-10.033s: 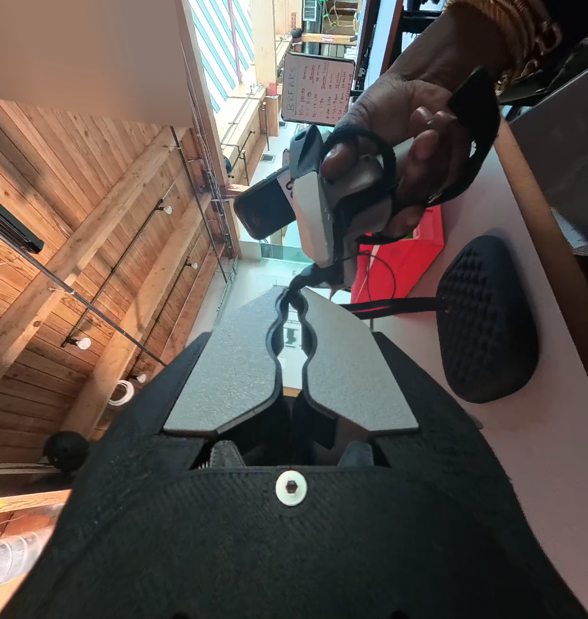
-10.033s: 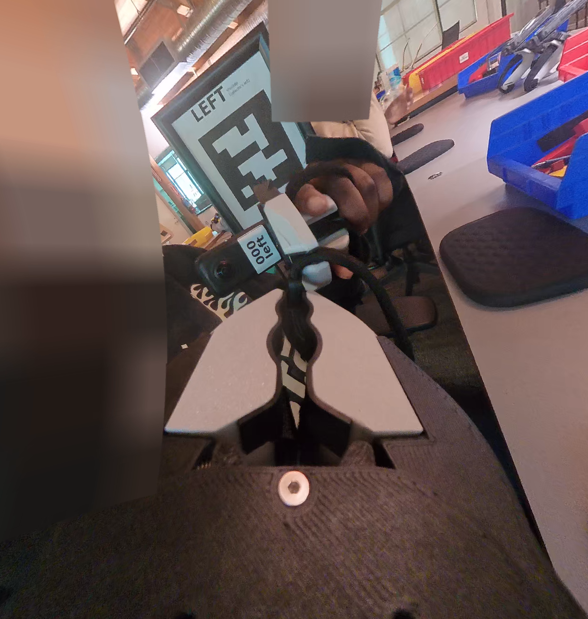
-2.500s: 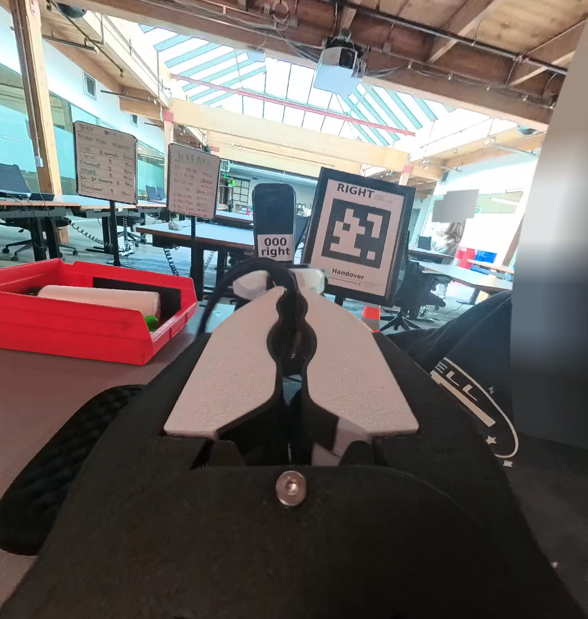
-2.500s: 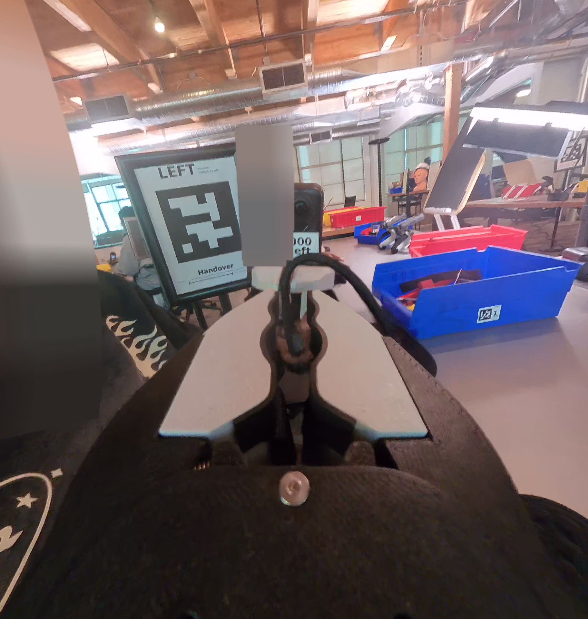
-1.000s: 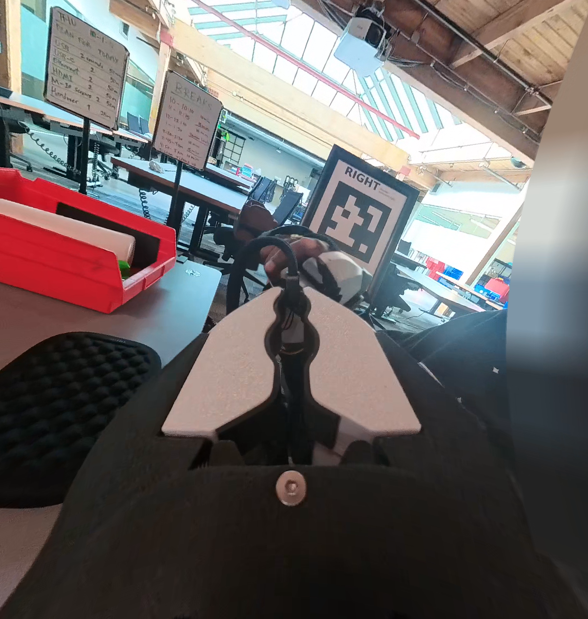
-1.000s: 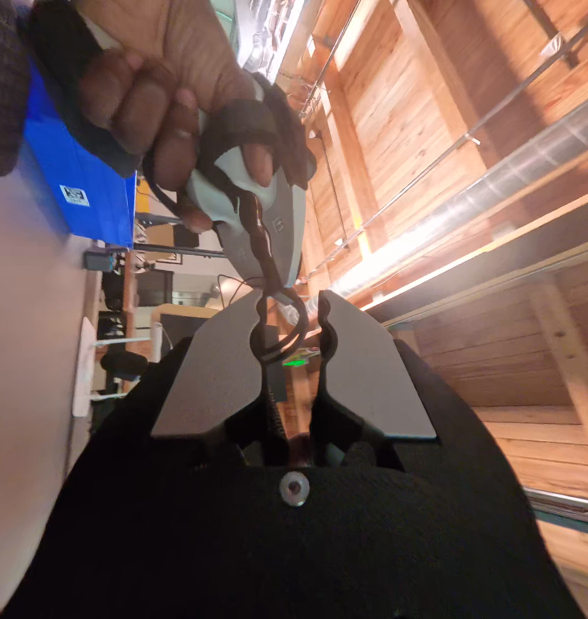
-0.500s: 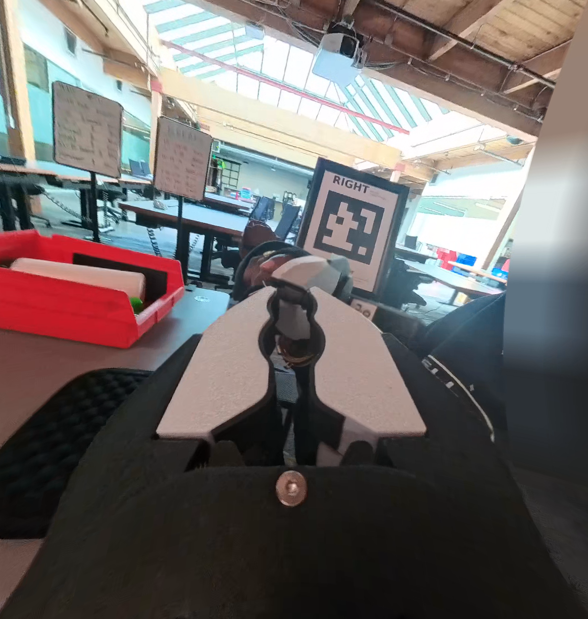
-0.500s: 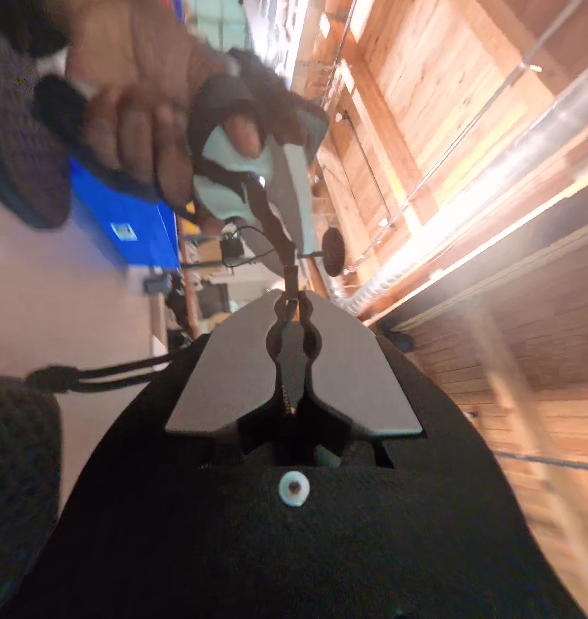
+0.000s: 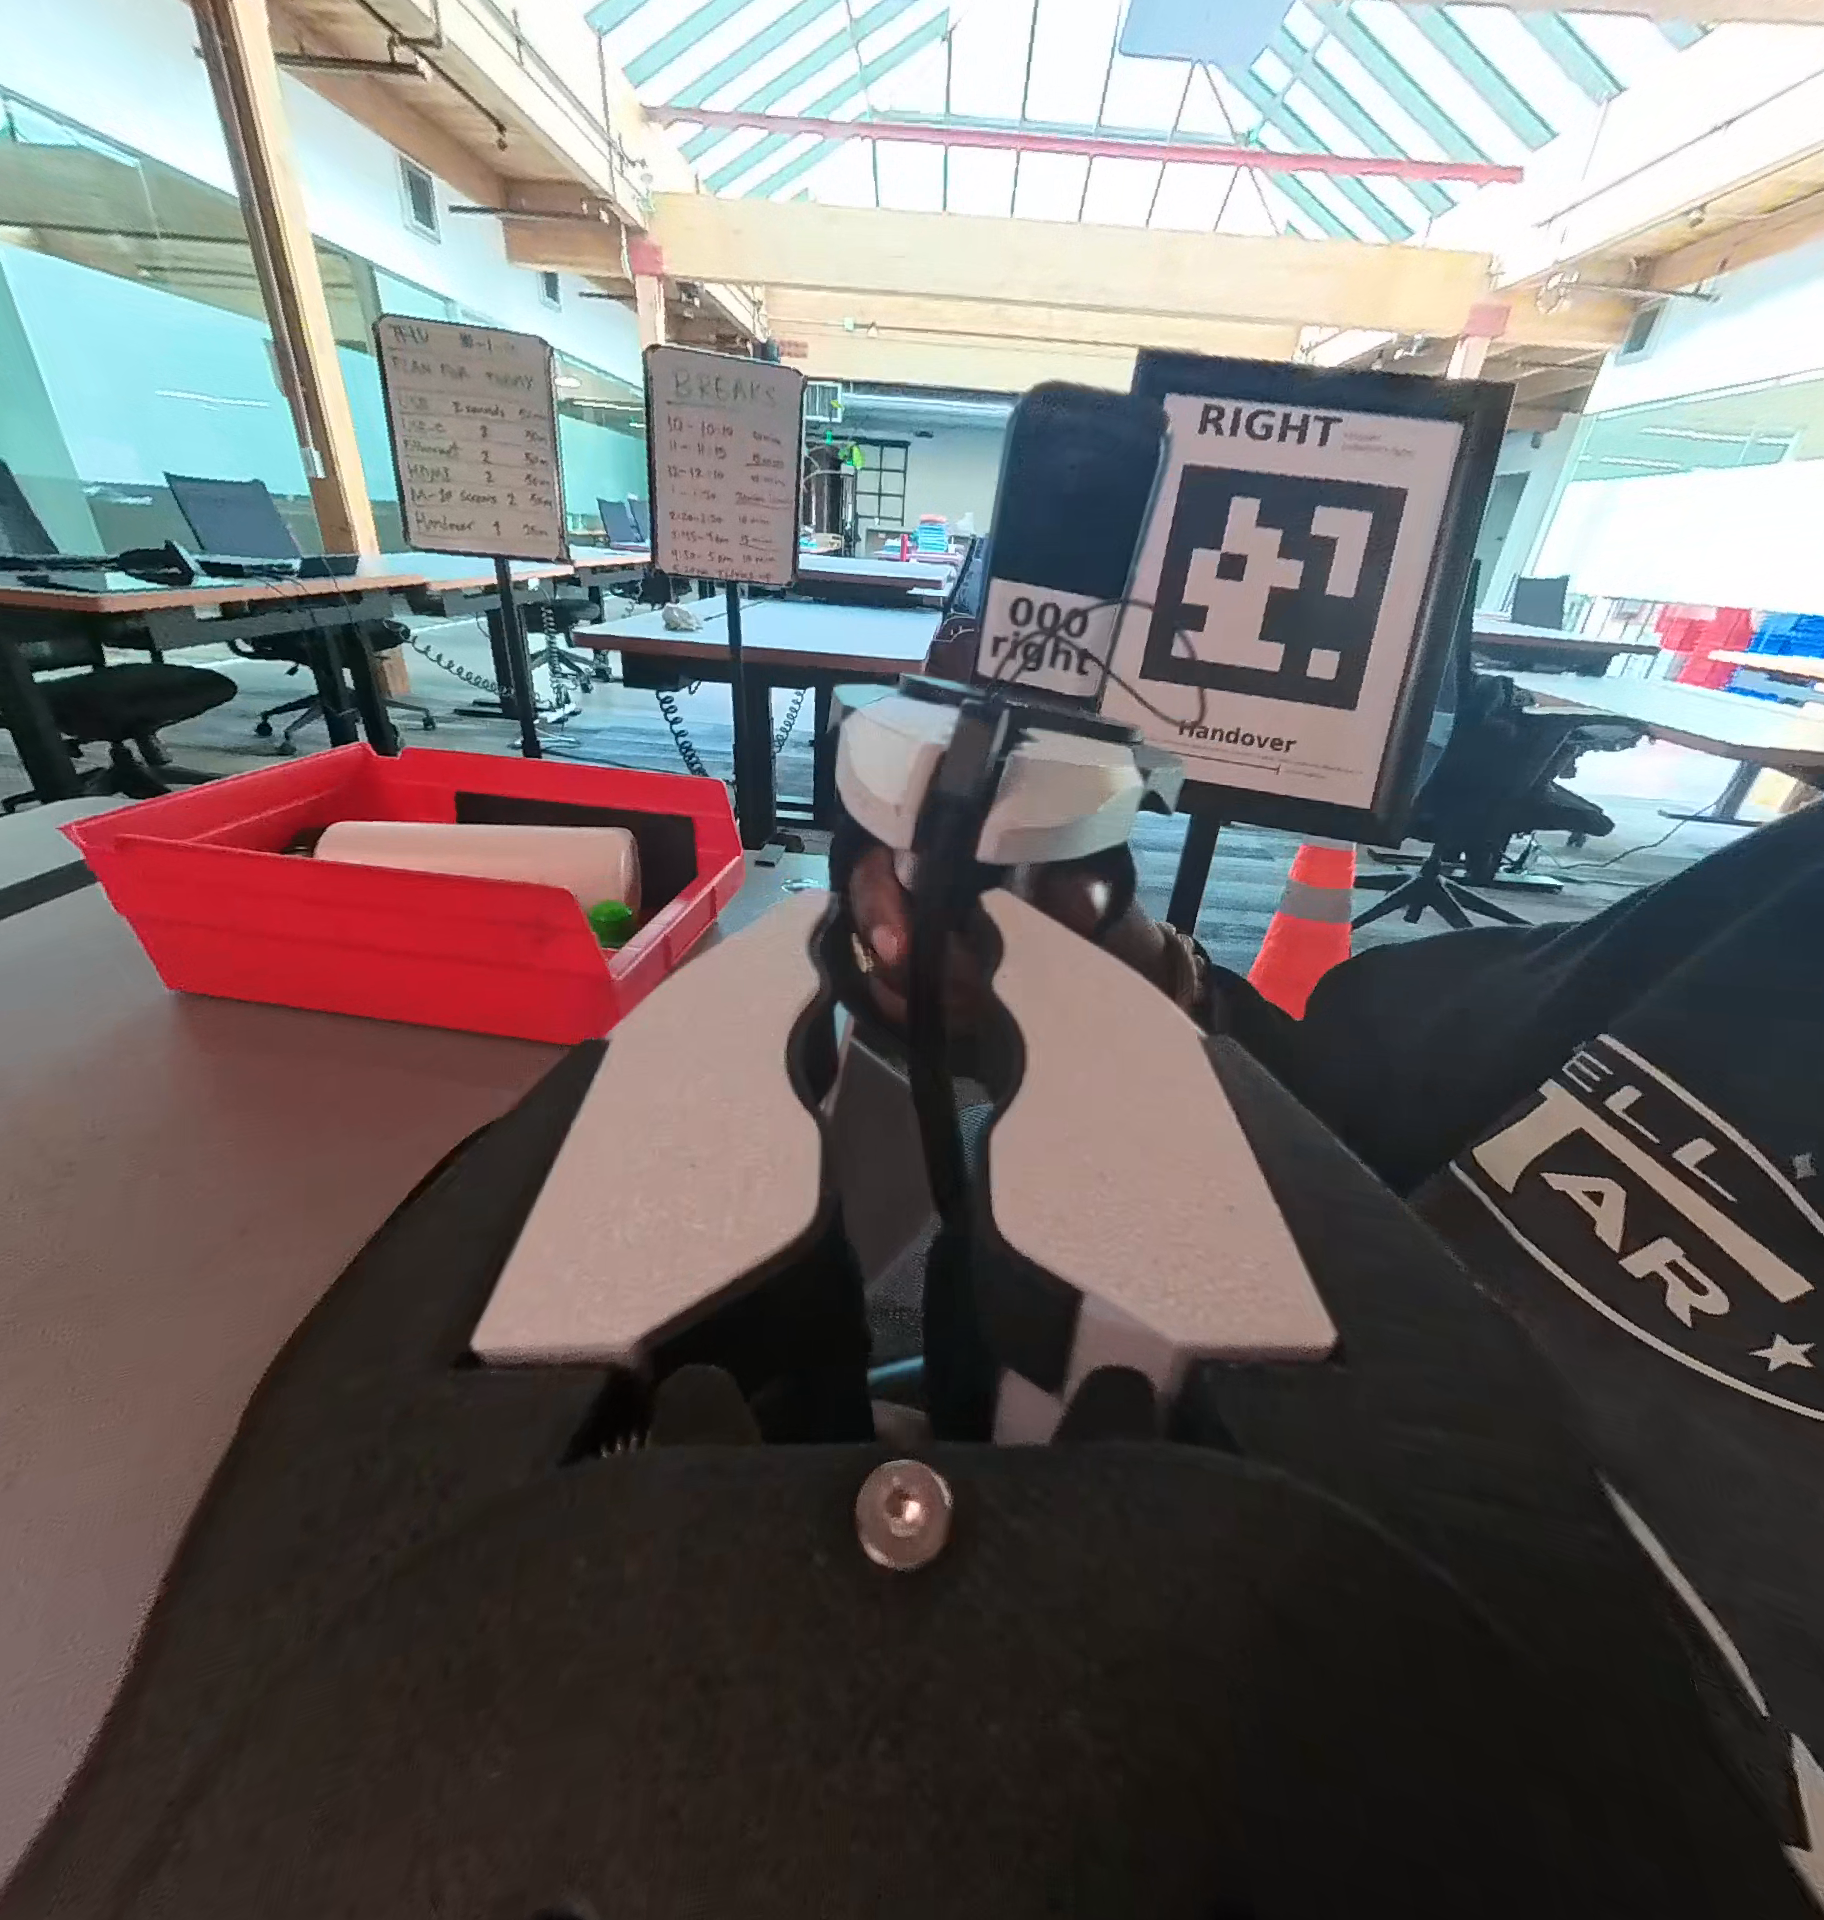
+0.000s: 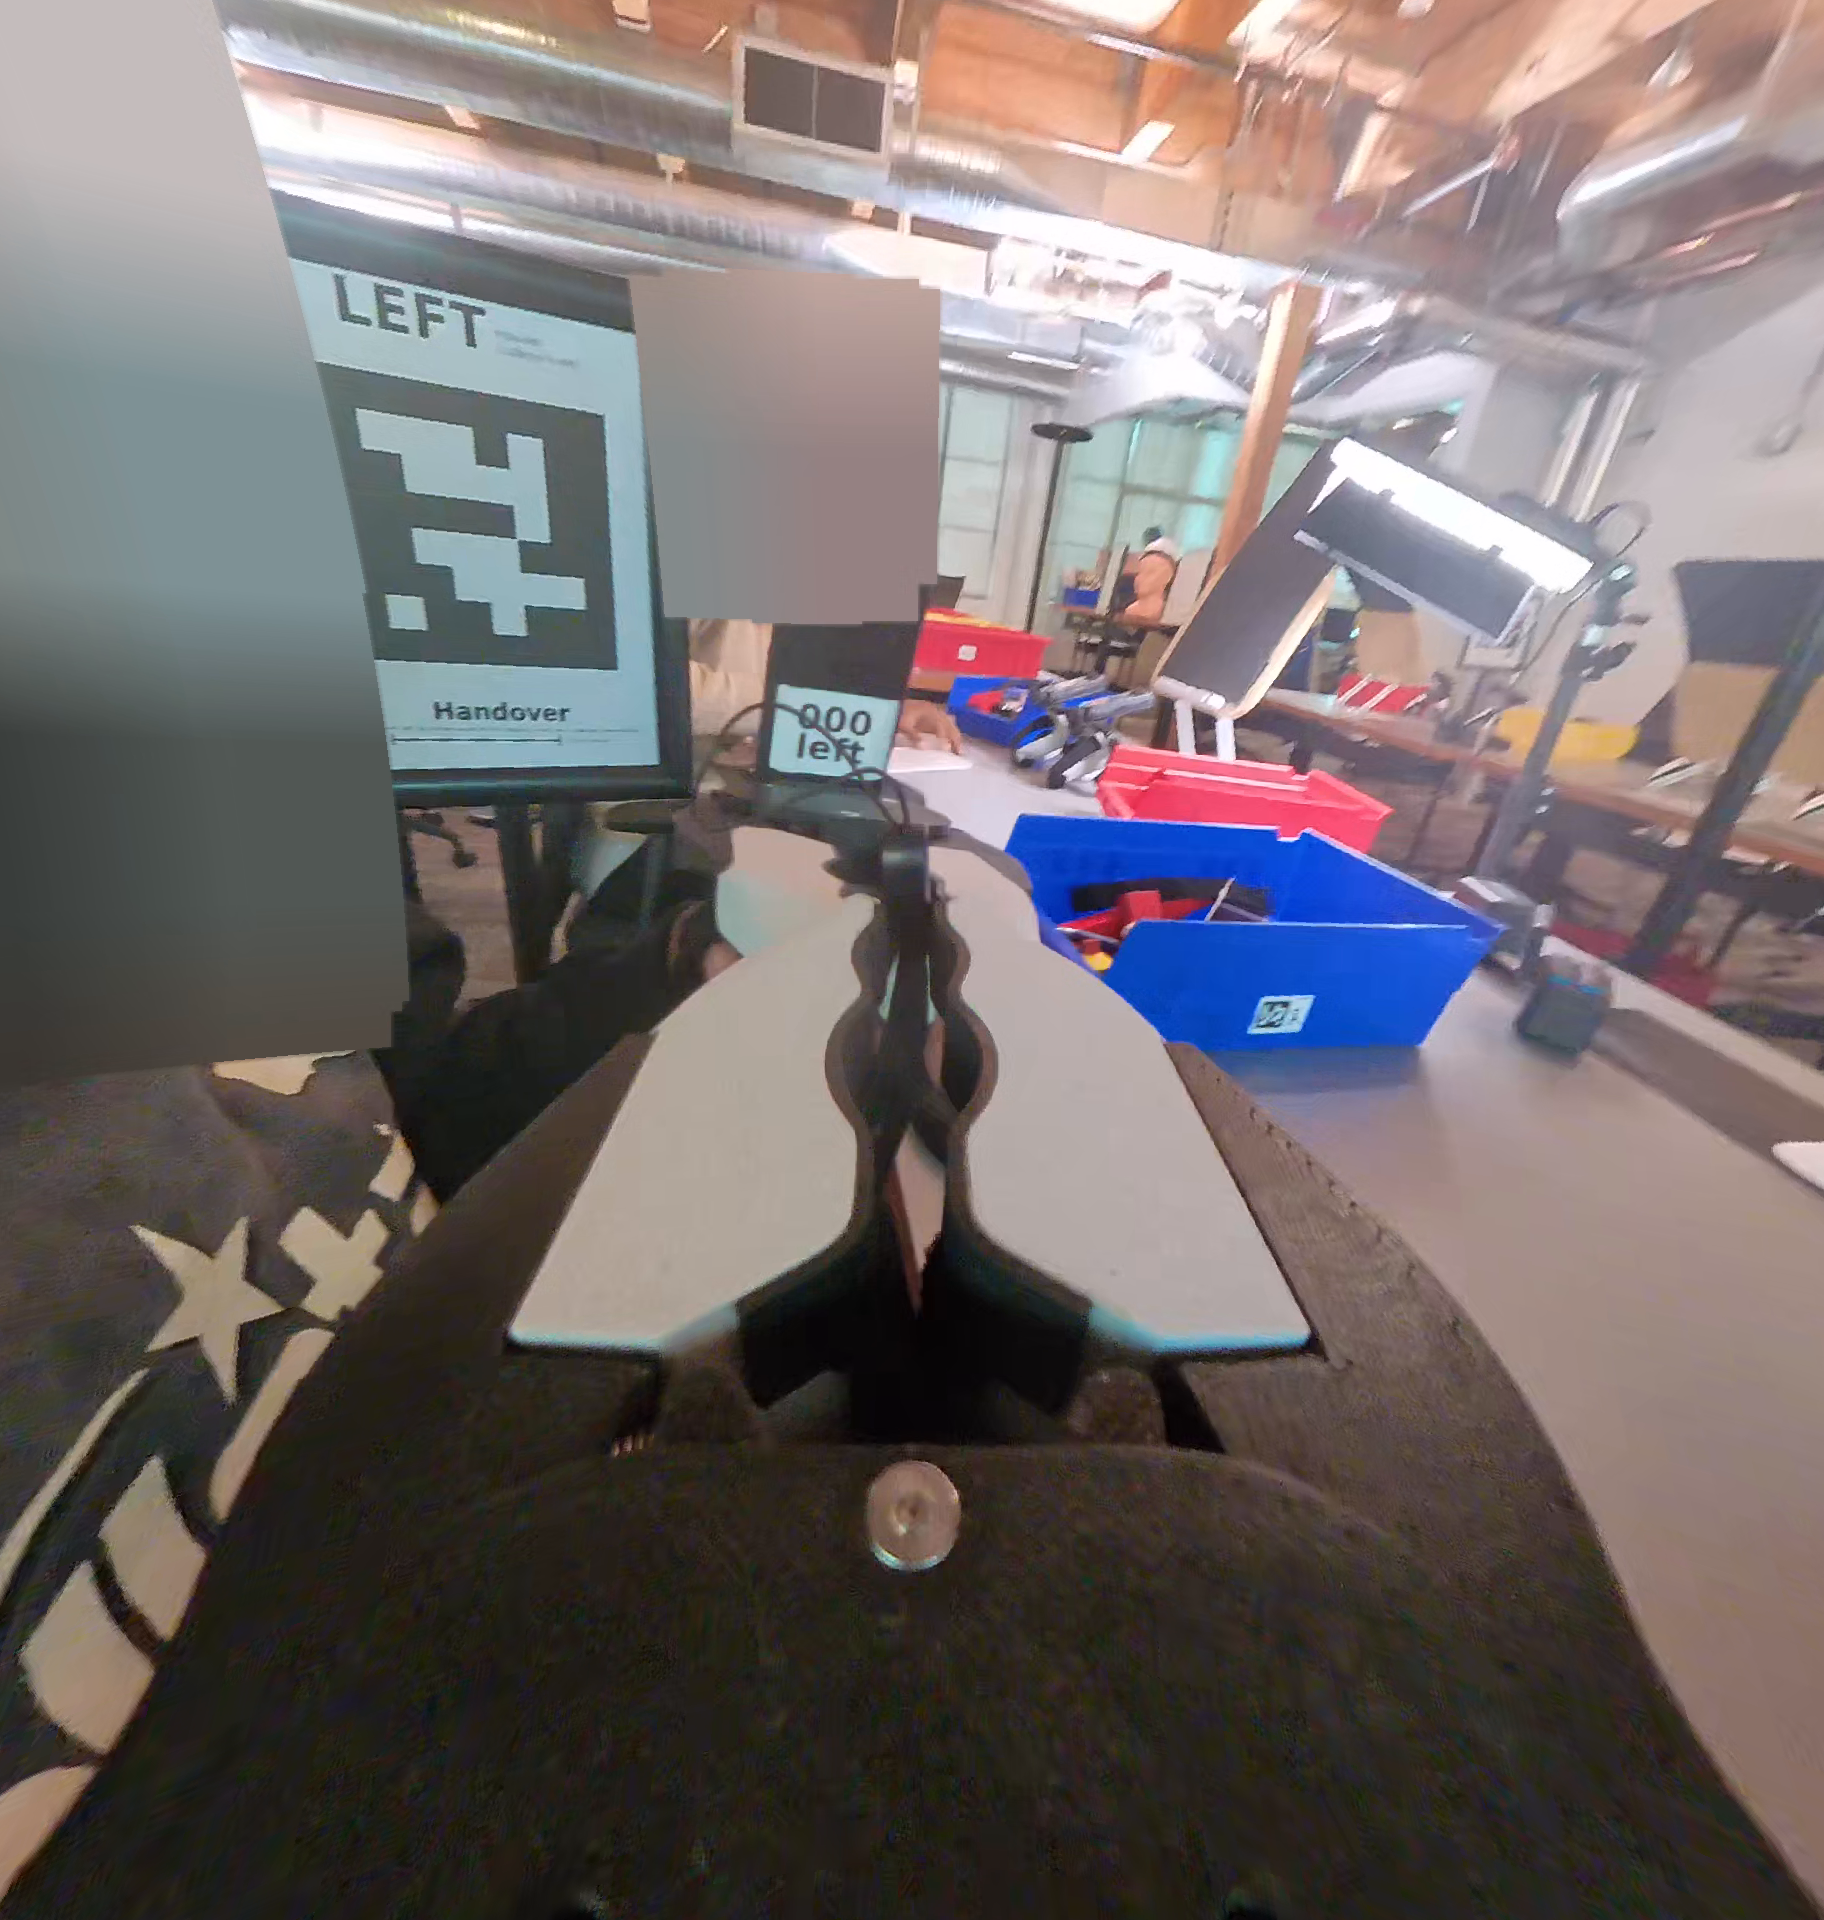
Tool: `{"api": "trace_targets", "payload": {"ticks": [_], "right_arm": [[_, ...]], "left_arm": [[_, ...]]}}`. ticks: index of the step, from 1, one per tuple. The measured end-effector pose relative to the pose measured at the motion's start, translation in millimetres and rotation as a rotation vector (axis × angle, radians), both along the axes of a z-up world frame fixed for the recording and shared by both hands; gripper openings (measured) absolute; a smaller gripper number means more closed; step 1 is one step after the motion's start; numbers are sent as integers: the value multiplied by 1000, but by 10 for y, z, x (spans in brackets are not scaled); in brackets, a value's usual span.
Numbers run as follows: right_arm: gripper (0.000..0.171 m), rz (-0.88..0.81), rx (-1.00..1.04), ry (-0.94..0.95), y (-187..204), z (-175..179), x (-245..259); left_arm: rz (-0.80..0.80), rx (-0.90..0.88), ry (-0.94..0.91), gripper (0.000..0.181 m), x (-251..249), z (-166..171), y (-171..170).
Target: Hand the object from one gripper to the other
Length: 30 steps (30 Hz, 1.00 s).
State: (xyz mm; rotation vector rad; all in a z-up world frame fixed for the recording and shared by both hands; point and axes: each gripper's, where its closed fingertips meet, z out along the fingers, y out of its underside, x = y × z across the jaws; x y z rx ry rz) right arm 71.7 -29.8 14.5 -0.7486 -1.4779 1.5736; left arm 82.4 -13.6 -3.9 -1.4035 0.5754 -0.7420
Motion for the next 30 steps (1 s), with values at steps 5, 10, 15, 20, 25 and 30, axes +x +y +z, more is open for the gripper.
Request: {"api": "trace_targets", "payload": {"ticks": [5,10,15,20,25,30], "right_arm": [[8,46,-65,-53,-41,-18,-7],[16,94,-179,-68,-16,43,25],[20,131,-174,-173,-56,-128,-42],[5,174,-180,-193,-151,-175,-73],[5,172,-198,-165,-107,-110,-38],[5,128,-225,-118,-12,-26,-26]], "left_arm": [[-64,-29,-3,4,61,-21,-54],[-119,-27,-142,4,1,128,-108],[-150,-20,-215,4,-49,215,-148],[-156,-16,-216,4,-30,216,-154],[-123,-13,-218,16,-77,217,-125],[-117,-82,-110,26,-6,29,-70]]}}
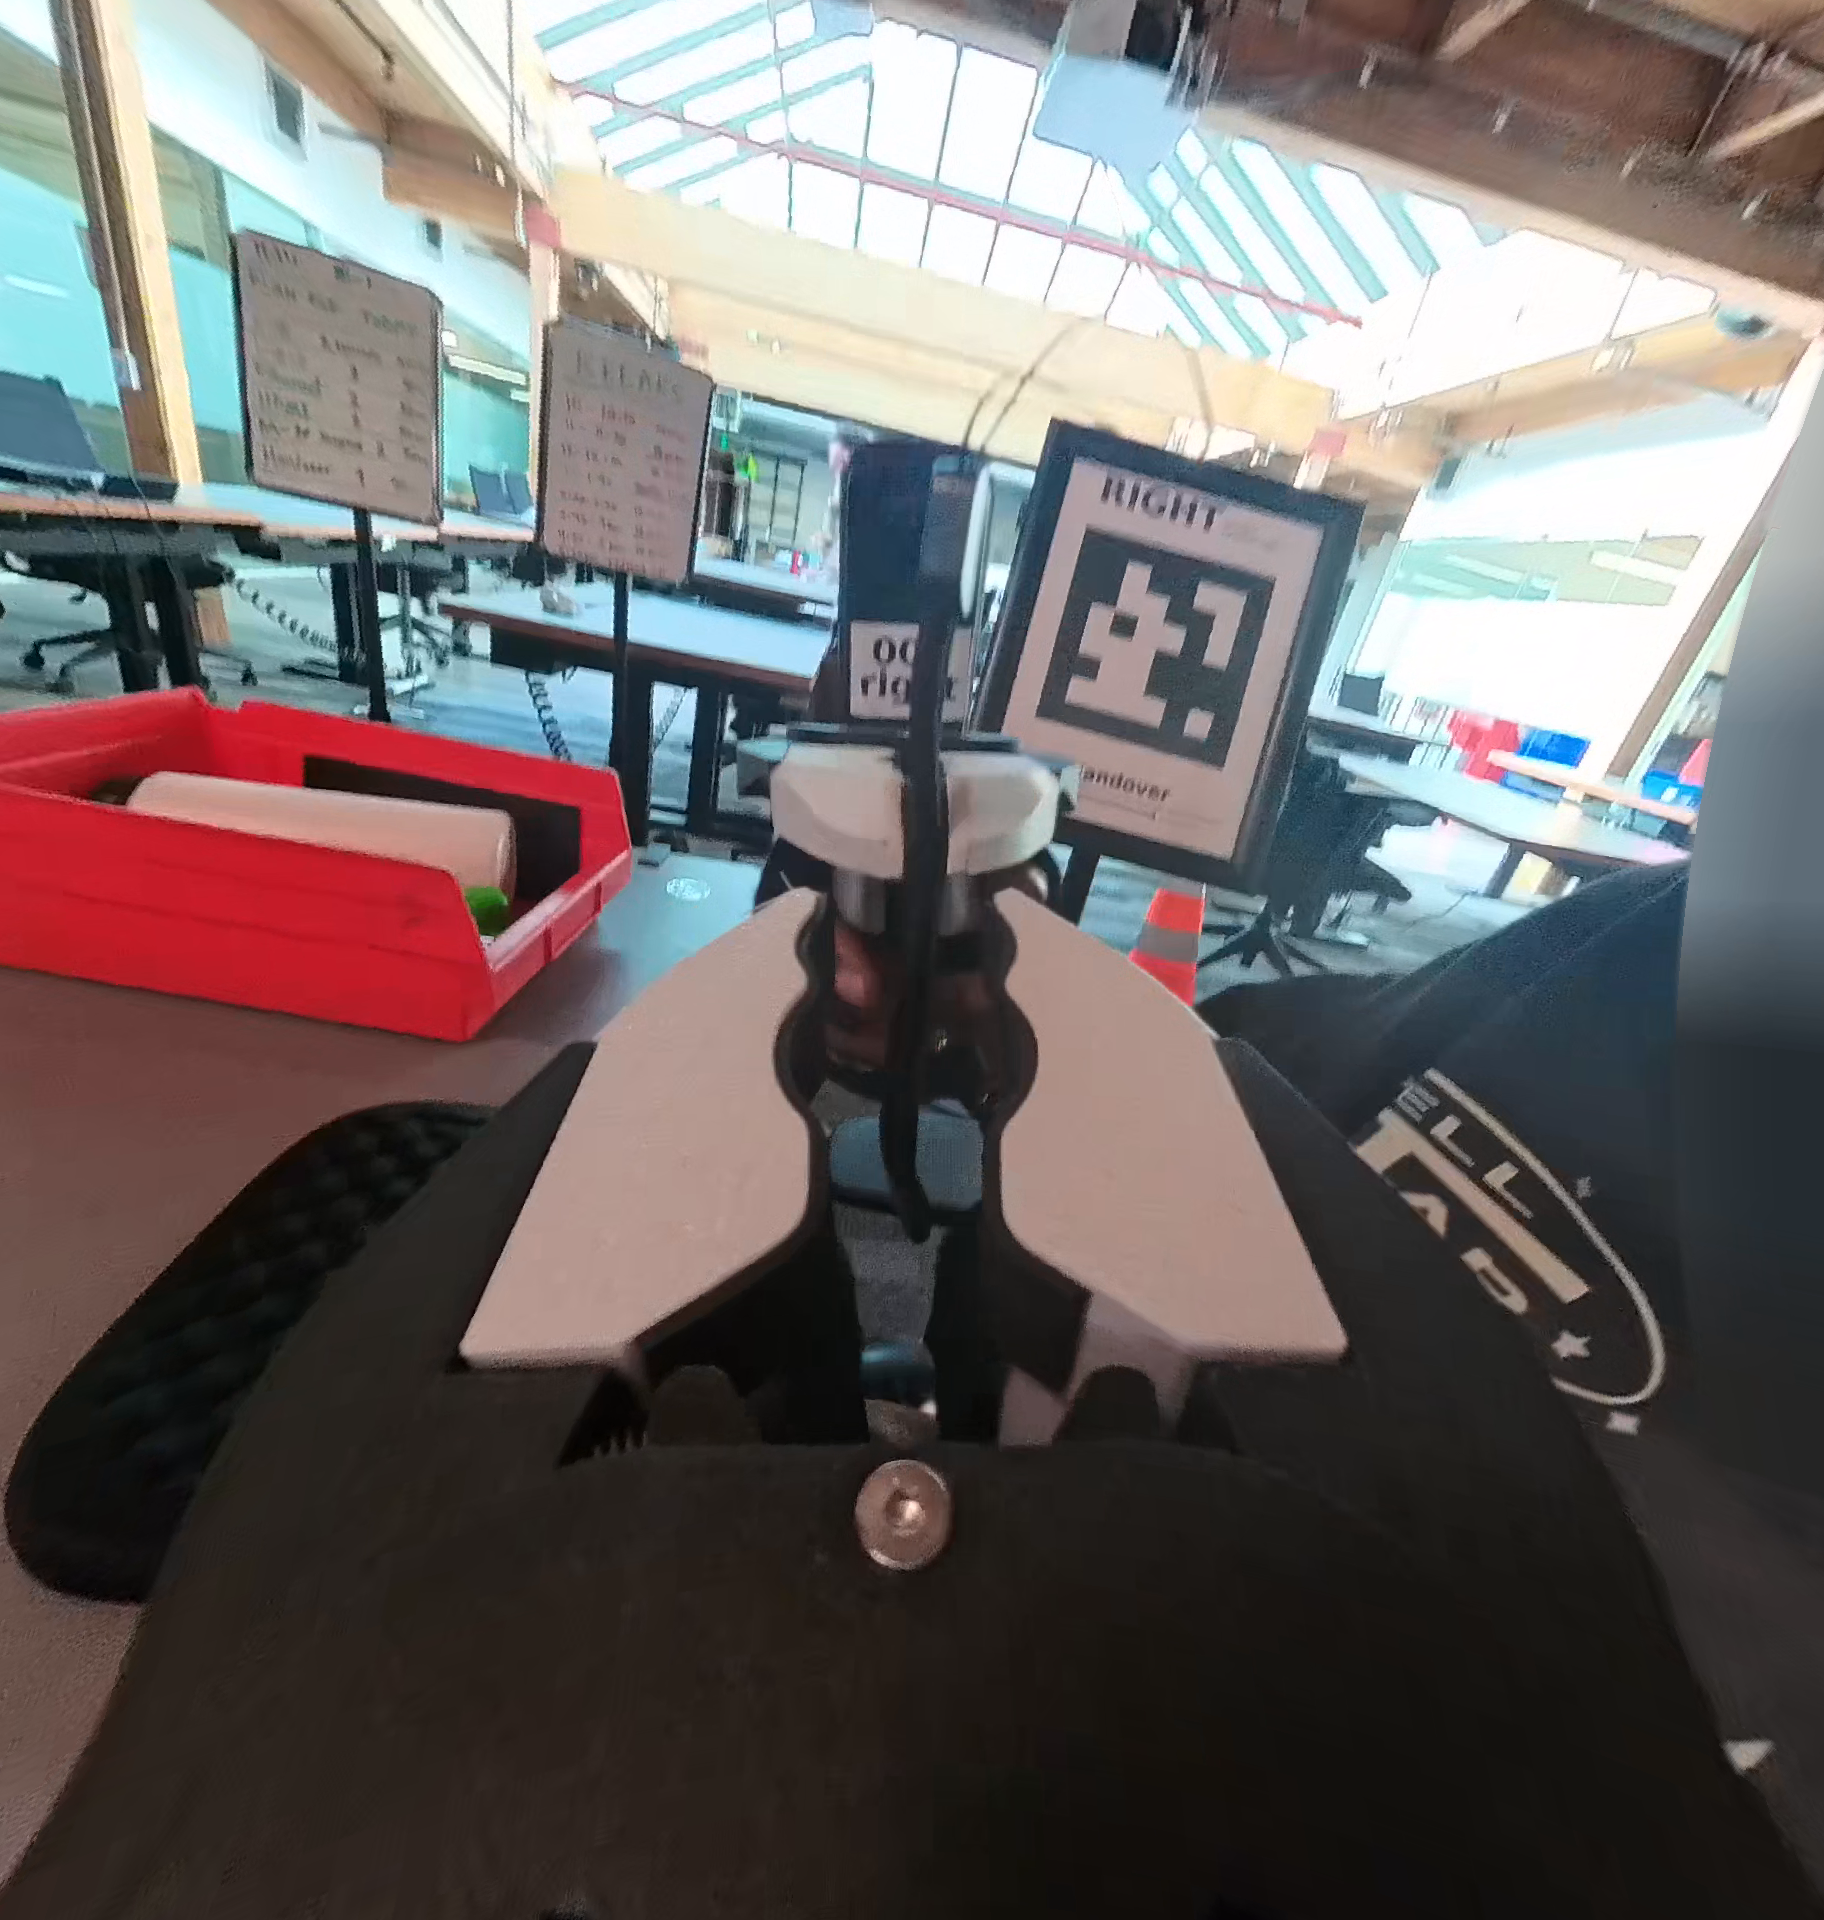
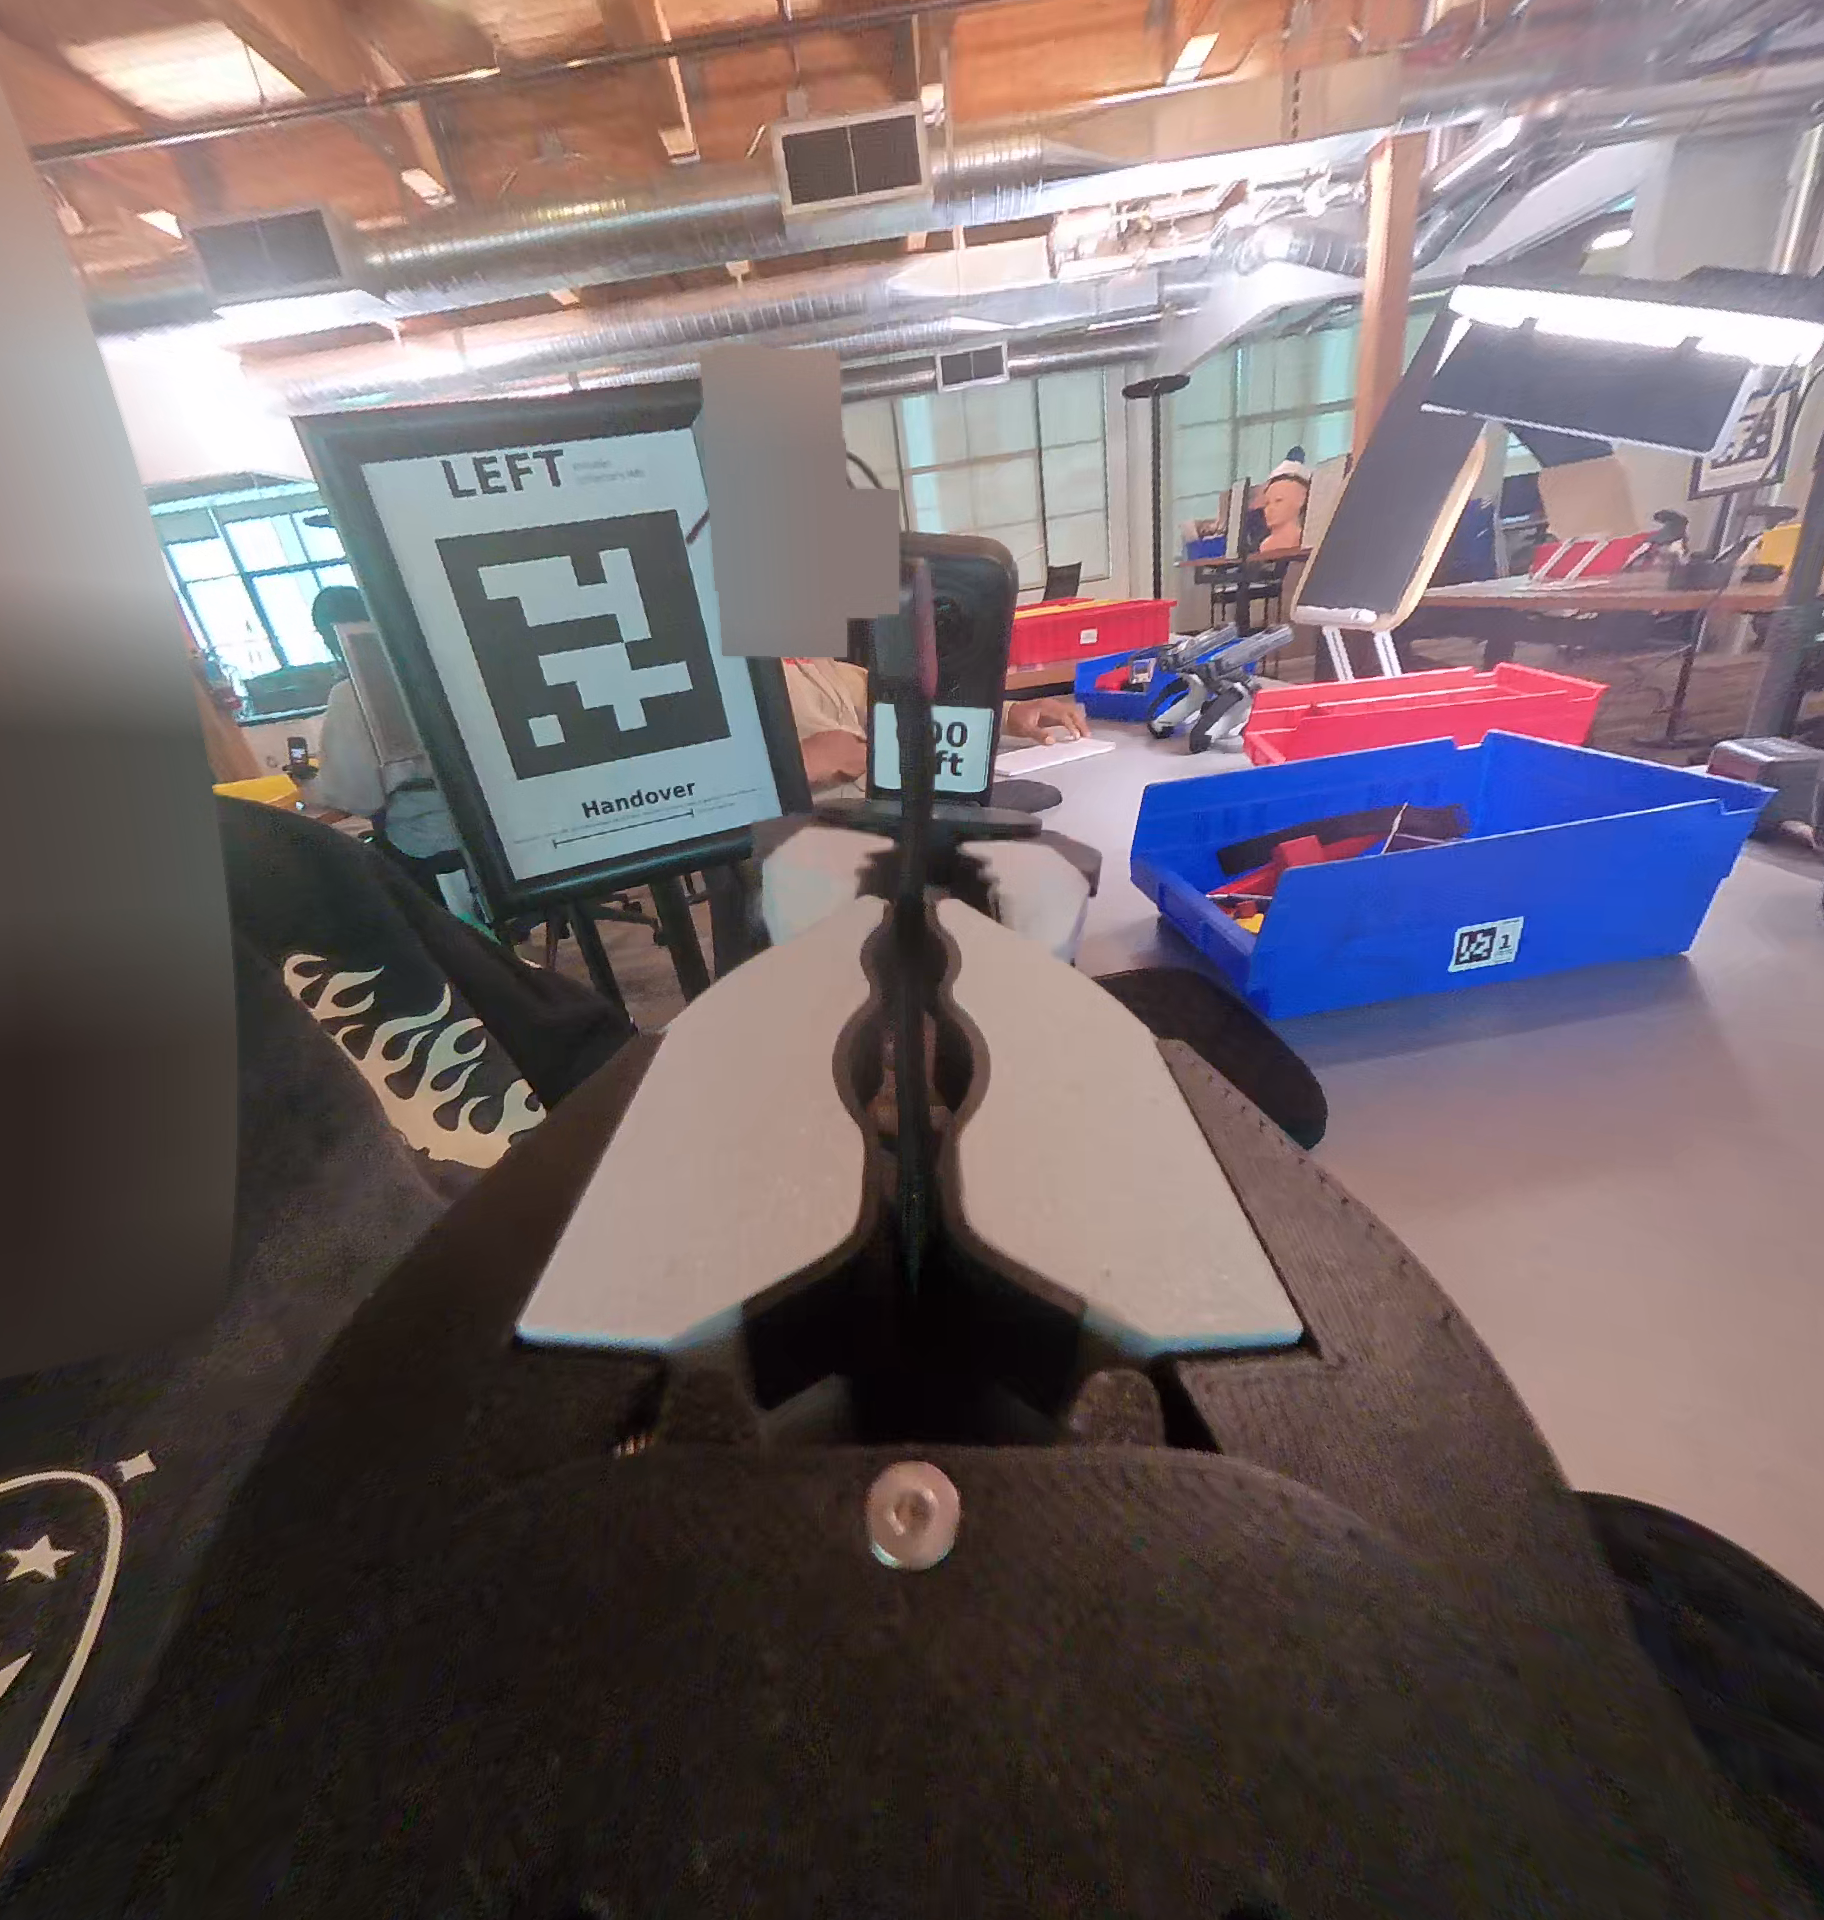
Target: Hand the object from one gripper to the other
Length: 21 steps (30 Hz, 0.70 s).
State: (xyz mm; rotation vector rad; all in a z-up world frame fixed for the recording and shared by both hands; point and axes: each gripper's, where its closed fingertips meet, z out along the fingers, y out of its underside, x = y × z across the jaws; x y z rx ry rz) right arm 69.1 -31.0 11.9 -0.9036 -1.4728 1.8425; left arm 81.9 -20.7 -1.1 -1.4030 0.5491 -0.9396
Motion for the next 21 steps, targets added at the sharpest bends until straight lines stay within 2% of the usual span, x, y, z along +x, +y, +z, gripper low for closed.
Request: {"api": "trace_targets", "payload": {"ticks": [2,4,8,12,17,21], "right_arm": [[4,-2,-1,2,-3,6,0],[4,-3,8,-2,-16,-4,-4],[5,-14,-7,5,5,23,5],[17,-16,-10,-20,38,-10,2],[22,25,-43,-39,26,-25,8],[23,31,-1,-77,-6,-111,-14]], "left_arm": [[9,-7,48,21,51,-73,29],[2,7,61,5,90,-83,20],[0,16,38,4,61,-36,2],[-4,33,-21,4,-11,59,-29],[0,39,-24,4,-21,75,-36],[17,53,-43,4,-74,117,-40]]}}
